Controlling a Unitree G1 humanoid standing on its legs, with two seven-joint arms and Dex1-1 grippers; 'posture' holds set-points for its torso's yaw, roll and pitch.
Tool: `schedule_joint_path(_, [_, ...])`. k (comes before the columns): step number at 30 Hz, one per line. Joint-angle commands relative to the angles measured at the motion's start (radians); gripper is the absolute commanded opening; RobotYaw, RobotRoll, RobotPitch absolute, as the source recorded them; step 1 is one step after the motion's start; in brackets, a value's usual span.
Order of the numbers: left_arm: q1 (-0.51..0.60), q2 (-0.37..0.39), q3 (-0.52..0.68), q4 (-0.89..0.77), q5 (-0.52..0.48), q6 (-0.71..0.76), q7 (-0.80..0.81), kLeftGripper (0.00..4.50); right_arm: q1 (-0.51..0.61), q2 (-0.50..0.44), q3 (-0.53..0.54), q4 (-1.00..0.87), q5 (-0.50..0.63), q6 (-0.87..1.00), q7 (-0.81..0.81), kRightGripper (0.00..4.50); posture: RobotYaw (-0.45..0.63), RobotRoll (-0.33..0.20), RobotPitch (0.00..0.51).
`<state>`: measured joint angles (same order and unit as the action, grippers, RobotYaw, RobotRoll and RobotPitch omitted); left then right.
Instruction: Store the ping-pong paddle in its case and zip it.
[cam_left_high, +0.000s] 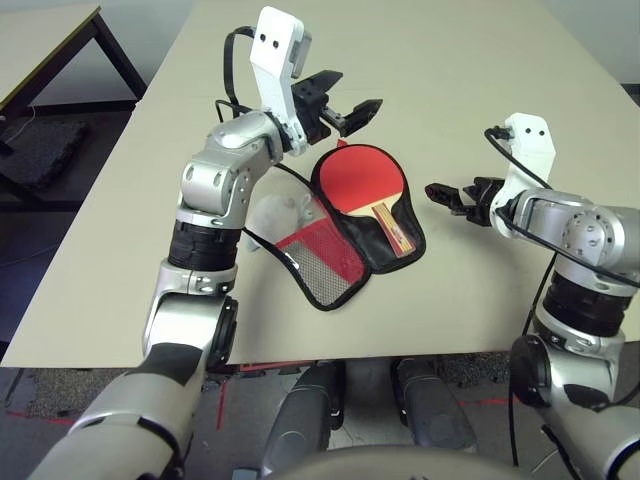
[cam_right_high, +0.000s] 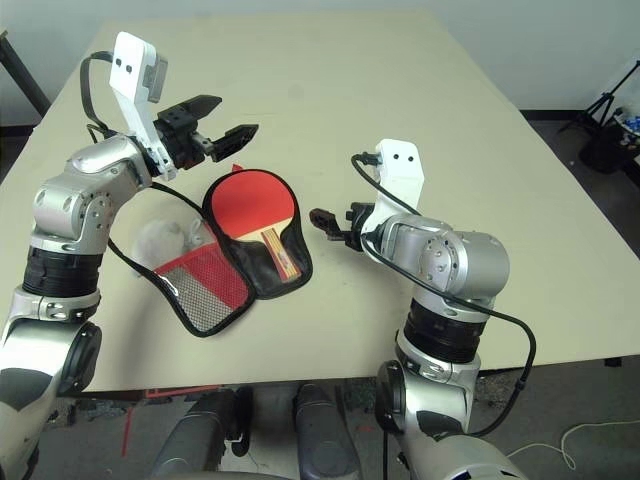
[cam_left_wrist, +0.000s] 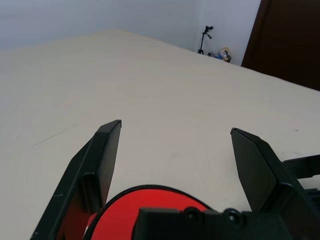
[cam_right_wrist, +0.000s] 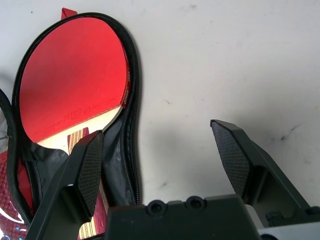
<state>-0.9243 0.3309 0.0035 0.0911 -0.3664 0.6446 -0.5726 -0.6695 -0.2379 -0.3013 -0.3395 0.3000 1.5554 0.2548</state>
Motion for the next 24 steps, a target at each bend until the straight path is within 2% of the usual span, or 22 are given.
schedule_joint_path(1, [-0.028,0.071,0.086,-0.020,-0.099,0.162,-0.038,4.50,0.035,-0.011,0.015,0.019,0.008,-0.024,0.004,4.45,-0.07,0.000,0.152])
schedule_joint_path(7, [-0.065,0.312,0.167,0.054,-0.165,0.329,-0.137,4.50,0.052,-0.015,0.047,0.052,0.013,-0.063,0.007,4.45,-0.03,0.000,0.149])
schedule_joint_path(10, [-0.080,0.378,0.180,0.104,-0.172,0.353,-0.165,4.50,0.059,-0.024,0.060,0.070,0.015,-0.084,0.011,4.45,-0.02,0.000,0.148])
schedule_joint_path(13, [-0.094,0.471,0.231,0.215,-0.201,0.451,-0.194,4.50,0.065,-0.028,0.075,0.097,0.013,-0.116,0.012,4.45,-0.01,0.000,0.147])
schedule_joint_path(16, [-0.043,0.558,0.277,0.315,-0.235,0.558,-0.238,4.50,0.068,-0.028,0.085,0.119,0.014,-0.139,0.014,4.45,0.00,0.000,0.149])
schedule_joint_path(21, [0.061,0.614,0.317,0.386,-0.264,0.664,-0.271,4.50,0.077,-0.033,0.090,0.125,0.020,-0.153,0.014,4.45,-0.01,0.000,0.152])
schedule_joint_path(24, [0.135,0.594,0.351,0.381,-0.293,0.710,-0.273,4.50,0.084,-0.029,0.087,0.122,0.023,-0.152,0.010,4.45,-0.01,0.000,0.158])
